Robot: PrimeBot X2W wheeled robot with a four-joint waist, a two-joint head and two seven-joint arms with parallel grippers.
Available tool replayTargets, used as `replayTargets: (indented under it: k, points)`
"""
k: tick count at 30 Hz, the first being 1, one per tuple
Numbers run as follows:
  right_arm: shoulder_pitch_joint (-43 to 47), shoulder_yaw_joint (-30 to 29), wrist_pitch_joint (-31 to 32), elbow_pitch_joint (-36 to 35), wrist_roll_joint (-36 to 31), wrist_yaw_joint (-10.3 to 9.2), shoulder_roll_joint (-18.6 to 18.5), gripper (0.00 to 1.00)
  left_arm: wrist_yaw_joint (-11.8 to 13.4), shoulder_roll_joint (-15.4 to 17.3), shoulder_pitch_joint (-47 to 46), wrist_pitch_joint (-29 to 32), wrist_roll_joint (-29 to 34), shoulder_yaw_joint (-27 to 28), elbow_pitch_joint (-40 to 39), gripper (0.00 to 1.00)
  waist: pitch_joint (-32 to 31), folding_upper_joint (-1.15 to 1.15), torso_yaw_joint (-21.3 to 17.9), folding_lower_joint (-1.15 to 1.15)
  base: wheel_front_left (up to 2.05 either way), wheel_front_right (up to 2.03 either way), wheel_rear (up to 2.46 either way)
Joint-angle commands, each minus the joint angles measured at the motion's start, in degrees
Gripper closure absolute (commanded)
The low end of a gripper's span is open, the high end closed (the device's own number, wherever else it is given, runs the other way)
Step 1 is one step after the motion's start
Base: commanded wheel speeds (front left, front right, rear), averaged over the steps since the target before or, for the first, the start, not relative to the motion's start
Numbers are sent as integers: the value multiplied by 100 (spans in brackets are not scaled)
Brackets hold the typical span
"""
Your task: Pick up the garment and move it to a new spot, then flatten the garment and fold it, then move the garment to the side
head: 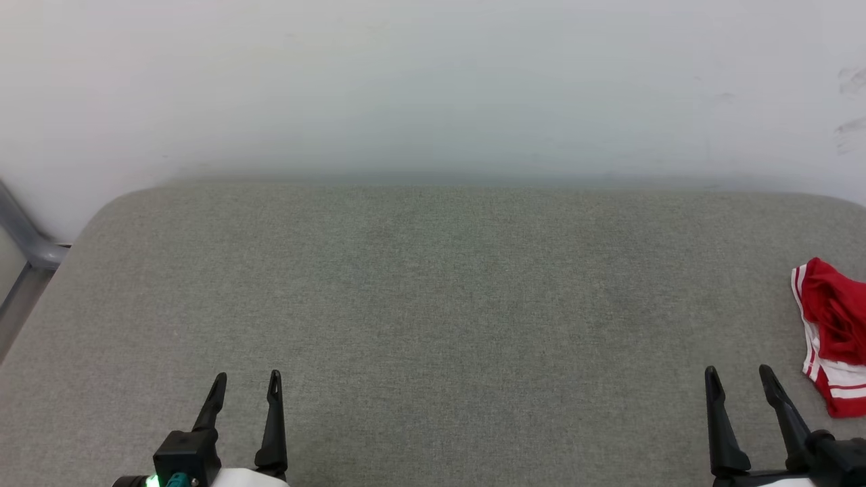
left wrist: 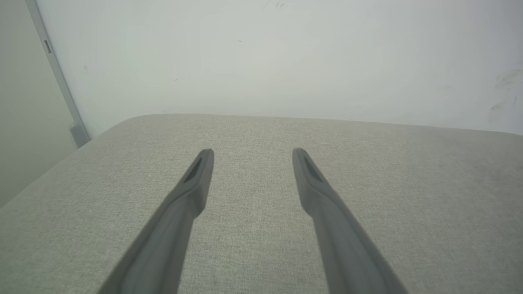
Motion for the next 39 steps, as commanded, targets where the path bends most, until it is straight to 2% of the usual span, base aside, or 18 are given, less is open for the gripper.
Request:
replayTargets:
  k: [1, 7, 8, 12, 21, 39]
  points:
    - [84, 22, -6, 22, 30, -5, 26, 0, -15, -3, 56, -12, 1, 16, 18, 0, -10, 0, -5, 1, 0, 0, 0]
    - [20, 61, -6, 105, 71, -5, 25, 0, -52, -8, 64, -12, -42, 16, 76, 0, -38, 0, -7, 1, 0, 0, 0]
    - [9, 59, 0, 111, 42, 0, 2, 100, -52, -6, 9, 1, -35, 2, 88, 100, -39, 0, -7, 1, 0, 0, 0]
    - [9, 67, 24, 317, 103, 1, 4, 100, -55, -20, 57, 49, -96, 8, 308, 100, -38, 0, -9, 1, 0, 0, 0]
    - [-186, 46, 292, 422, 1150, 1, 5, 100, -116, -20, -115, 339, -1148, 105, 367, 100, -14, 0, -29, 1, 0, 0, 0]
    - [-494, 23, 716, 582, 2842, 0, 7, 100, -217, -19, -329, 732, -2871, 187, 385, 100, 33, 0, -68, 1, 0, 0, 0]
